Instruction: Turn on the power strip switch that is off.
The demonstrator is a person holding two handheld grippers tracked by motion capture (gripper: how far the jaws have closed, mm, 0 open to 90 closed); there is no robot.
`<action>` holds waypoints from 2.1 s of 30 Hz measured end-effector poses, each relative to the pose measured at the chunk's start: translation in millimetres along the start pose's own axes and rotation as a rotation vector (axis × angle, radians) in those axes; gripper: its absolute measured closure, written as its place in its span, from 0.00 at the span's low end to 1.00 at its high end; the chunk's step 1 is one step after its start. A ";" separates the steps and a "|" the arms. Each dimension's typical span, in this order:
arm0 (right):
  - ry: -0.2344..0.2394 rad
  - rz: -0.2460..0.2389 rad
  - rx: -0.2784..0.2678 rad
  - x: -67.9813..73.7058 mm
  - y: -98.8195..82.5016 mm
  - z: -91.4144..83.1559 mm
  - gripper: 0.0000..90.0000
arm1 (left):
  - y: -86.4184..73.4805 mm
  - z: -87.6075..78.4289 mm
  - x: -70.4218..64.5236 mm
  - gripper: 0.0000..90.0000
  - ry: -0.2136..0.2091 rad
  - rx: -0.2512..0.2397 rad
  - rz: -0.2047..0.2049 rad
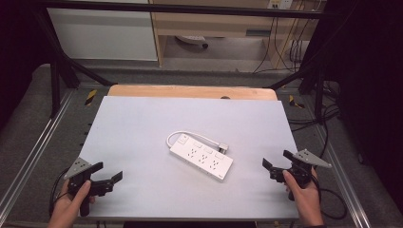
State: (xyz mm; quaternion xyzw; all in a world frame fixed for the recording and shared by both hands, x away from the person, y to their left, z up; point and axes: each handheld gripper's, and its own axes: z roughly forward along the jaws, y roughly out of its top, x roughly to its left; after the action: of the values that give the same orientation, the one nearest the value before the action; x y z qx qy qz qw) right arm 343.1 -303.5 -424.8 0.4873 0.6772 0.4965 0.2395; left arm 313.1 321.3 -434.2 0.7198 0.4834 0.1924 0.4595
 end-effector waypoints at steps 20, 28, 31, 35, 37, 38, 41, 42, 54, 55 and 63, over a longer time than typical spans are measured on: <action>0.037 -0.045 -0.012 27.3 33.6 -0.9 0.03 | -0.4 0.8 0.8 0.09 0.003 0.003 0.000; 0.047 -0.058 -0.013 25.8 43.7 0.2 0.03 | -0.9 0.6 1.1 0.09 0.004 0.005 0.000; 0.054 -0.065 -0.013 24.7 47.1 0.8 0.03 | -0.9 0.5 1.2 0.09 0.003 0.004 -0.005; 0.052 -0.053 -0.022 21.5 51.3 4.0 0.02 | -0.8 0.3 1.1 0.08 0.009 0.006 -0.001; 0.051 -0.056 -0.020 20.9 51.5 4.9 0.02 | -0.8 0.9 1.1 0.08 0.006 0.006 -0.002; 0.047 -0.055 -0.017 20.4 51.8 7.0 0.02 | -0.7 1.2 1.4 0.08 0.004 0.007 0.000; 0.049 -0.054 -0.010 21.0 52.6 13.4 0.03 | 0.0 0.3 1.9 0.08 0.009 0.004 -0.001; 0.049 -0.054 -0.010 21.0 52.6 13.4 0.03 | -0.1 0.2 2.0 0.08 0.008 0.003 0.000; 0.088 -0.077 0.004 39.5 66.4 29.2 0.02 | -0.4 0.3 0.8 0.08 0.003 0.007 0.006; 0.090 -0.083 0.006 41.3 67.1 30.8 0.02 | -0.4 0.2 0.8 0.08 0.003 0.007 0.006; 0.105 -0.115 0.019 54.4 72.9 43.5 0.04 | -0.6 0.3 1.0 0.08 0.003 0.008 0.006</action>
State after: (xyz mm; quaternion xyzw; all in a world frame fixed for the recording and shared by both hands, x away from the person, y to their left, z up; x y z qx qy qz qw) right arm 386.7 -233.2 -367.1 0.4230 0.7206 0.5002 0.2270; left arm 313.4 322.2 -435.0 0.7226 0.4828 0.1930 0.4554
